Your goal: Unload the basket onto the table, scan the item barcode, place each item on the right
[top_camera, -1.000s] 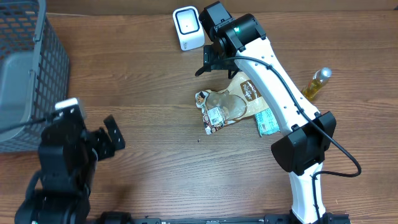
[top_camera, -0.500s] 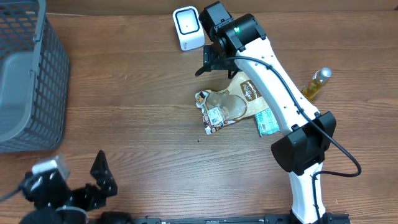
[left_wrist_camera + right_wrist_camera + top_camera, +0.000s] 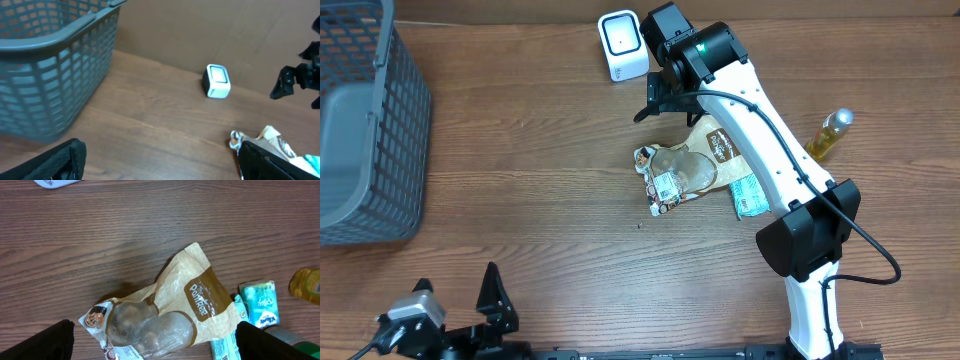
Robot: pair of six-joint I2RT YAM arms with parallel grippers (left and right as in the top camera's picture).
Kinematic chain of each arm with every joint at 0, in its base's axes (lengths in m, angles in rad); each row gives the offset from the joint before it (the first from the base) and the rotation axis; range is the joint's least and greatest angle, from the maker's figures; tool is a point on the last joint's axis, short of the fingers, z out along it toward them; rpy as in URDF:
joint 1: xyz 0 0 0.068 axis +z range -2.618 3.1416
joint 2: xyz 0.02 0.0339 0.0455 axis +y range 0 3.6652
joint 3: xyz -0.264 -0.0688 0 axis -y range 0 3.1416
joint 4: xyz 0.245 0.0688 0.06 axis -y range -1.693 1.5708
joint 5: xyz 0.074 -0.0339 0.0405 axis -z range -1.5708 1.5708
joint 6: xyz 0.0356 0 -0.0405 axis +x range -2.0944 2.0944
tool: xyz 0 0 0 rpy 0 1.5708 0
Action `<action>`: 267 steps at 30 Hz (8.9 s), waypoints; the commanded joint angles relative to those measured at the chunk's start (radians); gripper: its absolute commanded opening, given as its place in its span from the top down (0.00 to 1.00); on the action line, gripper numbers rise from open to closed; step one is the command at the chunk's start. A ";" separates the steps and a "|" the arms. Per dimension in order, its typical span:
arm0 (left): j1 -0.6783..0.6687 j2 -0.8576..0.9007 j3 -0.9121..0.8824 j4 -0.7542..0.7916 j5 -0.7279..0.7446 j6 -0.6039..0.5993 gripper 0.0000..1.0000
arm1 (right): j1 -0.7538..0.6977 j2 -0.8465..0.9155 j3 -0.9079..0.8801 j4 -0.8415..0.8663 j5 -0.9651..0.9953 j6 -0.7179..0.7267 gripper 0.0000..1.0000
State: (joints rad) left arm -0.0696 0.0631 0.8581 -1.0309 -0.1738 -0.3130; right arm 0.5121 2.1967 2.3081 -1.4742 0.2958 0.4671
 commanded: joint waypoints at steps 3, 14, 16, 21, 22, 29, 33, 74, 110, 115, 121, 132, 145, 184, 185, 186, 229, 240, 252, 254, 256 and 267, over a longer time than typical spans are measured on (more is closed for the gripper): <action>0.002 -0.059 -0.148 0.106 0.042 -0.010 0.00 | -0.003 -0.008 0.002 0.004 0.017 0.005 0.00; 0.002 -0.059 -0.469 0.825 0.173 -0.009 0.01 | -0.003 -0.008 0.002 0.004 0.017 0.004 0.00; 0.004 -0.060 -0.540 0.972 0.195 -0.009 0.00 | -0.003 -0.008 0.002 0.004 0.017 0.005 0.00; 0.005 -0.060 -0.689 1.252 0.209 -0.010 0.00 | -0.003 -0.008 0.002 0.004 0.017 0.005 0.00; 0.005 -0.060 -0.714 1.308 0.209 -0.009 0.00 | -0.003 -0.008 0.002 0.004 0.017 0.005 0.00; 0.005 -0.060 -0.827 1.555 0.202 -0.008 0.00 | -0.003 -0.008 0.002 0.004 0.017 0.005 0.00; 0.004 -0.060 -0.854 1.547 0.200 -0.008 0.00 | -0.003 -0.008 0.002 0.004 0.017 0.005 0.00; 0.004 -0.059 -0.853 0.958 0.122 0.179 0.00 | -0.003 -0.008 0.002 0.004 0.017 0.005 0.00; 0.004 -0.059 -0.853 0.958 0.122 0.179 0.01 | -0.004 0.003 0.002 0.005 0.014 0.005 0.00; 0.004 -0.059 -0.853 0.958 0.122 0.179 0.01 | -0.004 0.003 0.003 0.005 0.014 0.005 0.00; 0.004 -0.059 -0.853 0.958 0.122 0.179 0.00 | -0.003 -0.003 0.019 0.005 0.014 0.005 0.00; 0.004 -0.059 -0.853 0.958 0.122 0.179 0.00 | -0.006 -0.131 0.116 0.004 0.014 0.004 0.00; 0.004 -0.059 -0.853 0.958 0.122 0.179 0.00 | -0.006 -0.196 0.555 0.004 0.014 0.005 0.00; 0.004 -0.059 -0.853 0.958 0.122 0.179 0.00 | -0.263 -1.276 -0.376 -0.208 0.014 0.005 0.00; 0.004 -0.059 -0.853 0.958 0.122 0.179 0.00 | -0.270 -1.291 -0.377 -0.209 0.014 0.005 0.00; 0.004 -0.059 -0.853 0.958 0.122 0.179 0.00 | -0.277 -1.305 -0.377 -0.214 0.014 0.004 0.00; 0.004 -0.059 -0.853 0.958 0.122 0.179 0.01 | -0.416 -2.026 -1.430 0.353 -0.013 0.005 0.00; 0.004 -0.059 -0.853 0.958 0.122 0.179 0.00 | -0.417 -2.193 -1.723 0.719 -0.013 0.005 0.00; 0.004 -0.059 -0.853 0.958 0.122 0.179 0.01 | -0.416 -2.193 -1.958 1.446 -0.040 0.005 0.00; 0.004 -0.059 -0.853 0.958 0.122 0.179 0.01 | -0.416 -2.193 -2.002 1.550 -0.055 0.004 0.00; 0.004 -0.059 -0.853 0.958 0.122 0.179 0.01 | -0.416 -2.193 -2.049 1.653 -0.060 0.004 0.00; 0.004 -0.059 -0.853 0.958 0.122 0.179 0.01 | -0.478 -2.193 -2.281 1.949 -0.189 -0.003 0.00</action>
State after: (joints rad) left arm -0.0696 0.0151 0.0082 -0.0753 -0.0414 -0.1532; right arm 0.0608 0.0128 0.0616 0.4587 0.1806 0.4709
